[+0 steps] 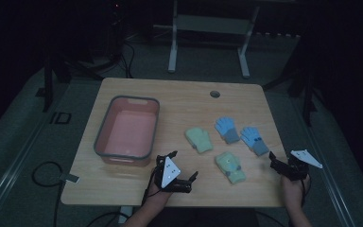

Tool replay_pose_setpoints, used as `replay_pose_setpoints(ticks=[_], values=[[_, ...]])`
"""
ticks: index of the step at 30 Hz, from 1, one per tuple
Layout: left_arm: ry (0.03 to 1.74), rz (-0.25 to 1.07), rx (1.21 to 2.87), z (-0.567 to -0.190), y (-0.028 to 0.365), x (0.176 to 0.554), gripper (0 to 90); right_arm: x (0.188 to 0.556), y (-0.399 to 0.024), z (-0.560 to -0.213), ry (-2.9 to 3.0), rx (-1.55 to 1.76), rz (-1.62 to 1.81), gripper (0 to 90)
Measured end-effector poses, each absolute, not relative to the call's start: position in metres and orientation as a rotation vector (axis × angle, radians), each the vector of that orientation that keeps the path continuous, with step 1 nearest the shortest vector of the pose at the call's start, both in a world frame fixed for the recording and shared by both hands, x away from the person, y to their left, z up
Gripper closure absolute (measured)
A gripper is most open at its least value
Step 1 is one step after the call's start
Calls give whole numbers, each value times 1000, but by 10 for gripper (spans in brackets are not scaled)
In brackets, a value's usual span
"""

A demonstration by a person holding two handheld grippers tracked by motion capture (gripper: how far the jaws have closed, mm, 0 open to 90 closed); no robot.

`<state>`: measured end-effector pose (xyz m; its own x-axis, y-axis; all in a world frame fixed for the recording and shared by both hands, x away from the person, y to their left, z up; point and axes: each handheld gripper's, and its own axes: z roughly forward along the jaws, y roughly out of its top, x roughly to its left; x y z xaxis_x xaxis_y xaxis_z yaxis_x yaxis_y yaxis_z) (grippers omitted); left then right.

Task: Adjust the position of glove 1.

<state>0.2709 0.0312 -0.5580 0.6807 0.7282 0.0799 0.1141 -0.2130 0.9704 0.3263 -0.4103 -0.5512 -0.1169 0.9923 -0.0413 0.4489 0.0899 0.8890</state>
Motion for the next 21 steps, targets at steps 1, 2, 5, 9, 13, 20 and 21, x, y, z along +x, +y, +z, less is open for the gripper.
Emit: replay_pose_setpoints(ticks=[1, 2, 5, 9, 13, 20, 21], values=[[685, 645, 1718, -558, 31, 271, 0, 327, -410, -551, 1670, 1445, 966, 142], [690, 639, 1722, -558, 32, 272, 0, 328, -410, -551, 1675, 1446, 962, 142], [706, 627, 1716, -558, 32, 274, 0, 327, -409, -551, 1680, 1436, 957, 142], [714, 628, 1705, -558, 34, 274, 0, 328, -408, -552, 1708, 1428, 939, 138], [702, 633, 1706, -558, 33, 273, 0, 329, -409, -552, 1722, 1439, 952, 129], [691, 626, 1708, -558, 33, 273, 0, 329, -417, -549, 1699, 1478, 946, 109], [690, 626, 1707, -558, 33, 273, 0, 328, -418, -545, 1697, 1469, 944, 109]])
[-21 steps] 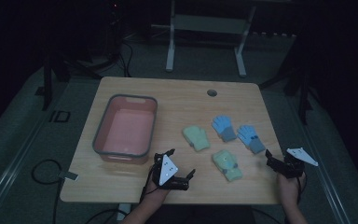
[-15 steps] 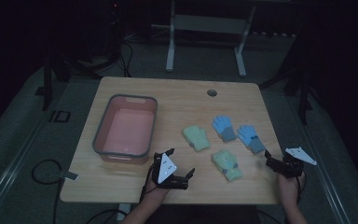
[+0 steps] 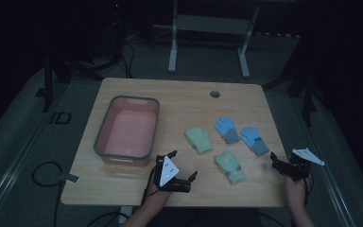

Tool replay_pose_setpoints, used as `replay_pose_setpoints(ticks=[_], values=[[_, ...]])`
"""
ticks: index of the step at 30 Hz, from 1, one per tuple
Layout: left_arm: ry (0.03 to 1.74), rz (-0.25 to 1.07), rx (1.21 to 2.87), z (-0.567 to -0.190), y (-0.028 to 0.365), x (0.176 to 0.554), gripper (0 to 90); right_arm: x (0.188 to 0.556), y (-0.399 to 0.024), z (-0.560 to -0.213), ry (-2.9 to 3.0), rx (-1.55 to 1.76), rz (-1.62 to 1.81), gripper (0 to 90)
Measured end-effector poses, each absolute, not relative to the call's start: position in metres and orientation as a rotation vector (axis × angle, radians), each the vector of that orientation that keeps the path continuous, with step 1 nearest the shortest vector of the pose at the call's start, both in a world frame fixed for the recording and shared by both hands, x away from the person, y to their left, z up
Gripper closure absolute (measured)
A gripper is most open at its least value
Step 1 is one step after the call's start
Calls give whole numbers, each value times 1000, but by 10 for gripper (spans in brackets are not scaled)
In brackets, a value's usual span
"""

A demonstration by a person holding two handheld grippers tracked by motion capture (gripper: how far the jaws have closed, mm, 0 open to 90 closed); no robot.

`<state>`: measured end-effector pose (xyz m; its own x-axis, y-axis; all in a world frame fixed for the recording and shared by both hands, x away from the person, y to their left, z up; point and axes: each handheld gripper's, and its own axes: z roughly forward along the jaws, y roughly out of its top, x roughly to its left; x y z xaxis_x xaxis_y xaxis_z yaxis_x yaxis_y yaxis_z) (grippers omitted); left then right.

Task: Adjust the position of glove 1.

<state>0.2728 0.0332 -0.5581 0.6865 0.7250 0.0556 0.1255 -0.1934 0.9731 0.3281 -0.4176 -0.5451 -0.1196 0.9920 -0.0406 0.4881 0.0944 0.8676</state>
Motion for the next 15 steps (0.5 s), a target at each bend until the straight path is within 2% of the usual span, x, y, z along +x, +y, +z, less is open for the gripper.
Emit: replay_pose_setpoints(ticks=[15], values=[[697, 622, 1714, -558, 33, 274, 0, 324, -407, -509, 1771, 1435, 1017, 140]])
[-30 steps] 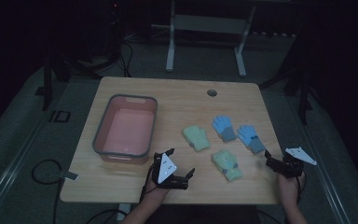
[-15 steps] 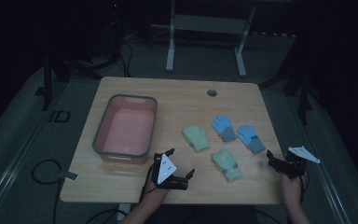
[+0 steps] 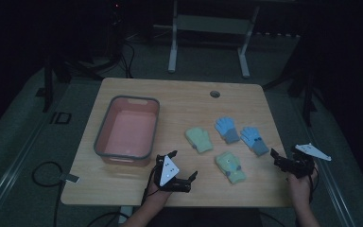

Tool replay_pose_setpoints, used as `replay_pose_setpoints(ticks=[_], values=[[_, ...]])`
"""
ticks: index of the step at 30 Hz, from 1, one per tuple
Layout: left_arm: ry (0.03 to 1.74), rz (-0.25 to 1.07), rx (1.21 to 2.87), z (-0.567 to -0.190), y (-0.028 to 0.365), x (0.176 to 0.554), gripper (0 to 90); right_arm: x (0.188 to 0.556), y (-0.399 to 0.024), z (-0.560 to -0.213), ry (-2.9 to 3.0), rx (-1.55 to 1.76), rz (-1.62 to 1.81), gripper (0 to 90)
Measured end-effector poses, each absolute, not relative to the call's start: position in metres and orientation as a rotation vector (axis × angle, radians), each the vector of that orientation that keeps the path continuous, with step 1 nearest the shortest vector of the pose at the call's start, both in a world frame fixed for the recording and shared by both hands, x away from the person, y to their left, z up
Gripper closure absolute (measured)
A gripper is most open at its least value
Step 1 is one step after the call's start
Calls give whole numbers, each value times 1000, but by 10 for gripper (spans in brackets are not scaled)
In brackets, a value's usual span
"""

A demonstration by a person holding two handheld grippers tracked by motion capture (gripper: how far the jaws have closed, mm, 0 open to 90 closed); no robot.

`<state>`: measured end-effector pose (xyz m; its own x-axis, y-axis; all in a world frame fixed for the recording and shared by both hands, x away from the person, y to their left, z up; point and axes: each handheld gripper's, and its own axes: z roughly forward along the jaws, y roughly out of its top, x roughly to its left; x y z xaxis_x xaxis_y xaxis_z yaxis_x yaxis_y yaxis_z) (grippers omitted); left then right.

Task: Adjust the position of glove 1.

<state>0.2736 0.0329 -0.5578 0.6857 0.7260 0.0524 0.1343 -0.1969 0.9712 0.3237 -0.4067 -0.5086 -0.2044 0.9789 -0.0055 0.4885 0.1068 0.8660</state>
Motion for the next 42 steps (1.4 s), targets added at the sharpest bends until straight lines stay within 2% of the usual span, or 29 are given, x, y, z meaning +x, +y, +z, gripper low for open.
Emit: replay_pose_setpoints(ticks=[13, 18, 21, 42], values=[[694, 620, 1710, -558, 33, 273, 0, 334, -380, -482, 1842, 1409, 1061, 113], [689, 624, 1716, -558, 33, 273, 0, 341, -370, -473, 1875, 1374, 1098, 160], [687, 627, 1714, -558, 33, 273, 0, 346, -359, -467, 1918, 1332, 1130, 233], [676, 638, 1719, -558, 31, 272, 0, 368, -279, -463, 2143, 1084, 1189, 403]])
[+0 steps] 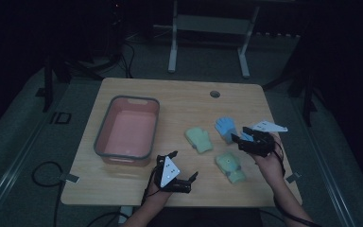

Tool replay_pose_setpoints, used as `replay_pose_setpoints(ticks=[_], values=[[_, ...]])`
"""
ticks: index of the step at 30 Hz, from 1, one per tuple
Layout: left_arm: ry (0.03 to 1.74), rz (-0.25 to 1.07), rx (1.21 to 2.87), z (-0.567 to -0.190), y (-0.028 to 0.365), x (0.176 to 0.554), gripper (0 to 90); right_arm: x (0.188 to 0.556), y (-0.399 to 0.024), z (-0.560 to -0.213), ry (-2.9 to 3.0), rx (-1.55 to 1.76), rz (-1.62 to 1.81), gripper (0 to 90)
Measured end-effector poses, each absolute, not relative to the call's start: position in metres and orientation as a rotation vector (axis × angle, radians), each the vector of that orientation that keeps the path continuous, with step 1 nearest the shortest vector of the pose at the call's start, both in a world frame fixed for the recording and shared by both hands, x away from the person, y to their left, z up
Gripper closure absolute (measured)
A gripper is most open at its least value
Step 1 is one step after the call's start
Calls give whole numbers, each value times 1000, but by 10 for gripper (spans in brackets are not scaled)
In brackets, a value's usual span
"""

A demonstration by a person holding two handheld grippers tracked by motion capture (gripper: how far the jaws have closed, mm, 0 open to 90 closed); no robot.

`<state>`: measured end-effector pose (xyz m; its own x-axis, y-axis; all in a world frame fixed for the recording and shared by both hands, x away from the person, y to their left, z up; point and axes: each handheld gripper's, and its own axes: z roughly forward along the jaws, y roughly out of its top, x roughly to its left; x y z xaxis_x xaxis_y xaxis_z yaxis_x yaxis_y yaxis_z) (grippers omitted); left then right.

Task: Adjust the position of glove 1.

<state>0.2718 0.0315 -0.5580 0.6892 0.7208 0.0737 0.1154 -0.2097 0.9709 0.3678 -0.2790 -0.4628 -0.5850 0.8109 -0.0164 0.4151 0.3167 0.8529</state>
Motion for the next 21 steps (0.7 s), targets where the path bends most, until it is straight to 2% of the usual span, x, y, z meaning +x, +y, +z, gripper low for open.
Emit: replay_pose_setpoints(ticks=[11, 21], values=[[673, 637, 1720, -558, 32, 272, 0, 384, -239, -472, 2255, 990, 1203, 475], [669, 630, 1720, -558, 32, 272, 0, 403, -211, -494, 2379, 878, 1104, 601]])
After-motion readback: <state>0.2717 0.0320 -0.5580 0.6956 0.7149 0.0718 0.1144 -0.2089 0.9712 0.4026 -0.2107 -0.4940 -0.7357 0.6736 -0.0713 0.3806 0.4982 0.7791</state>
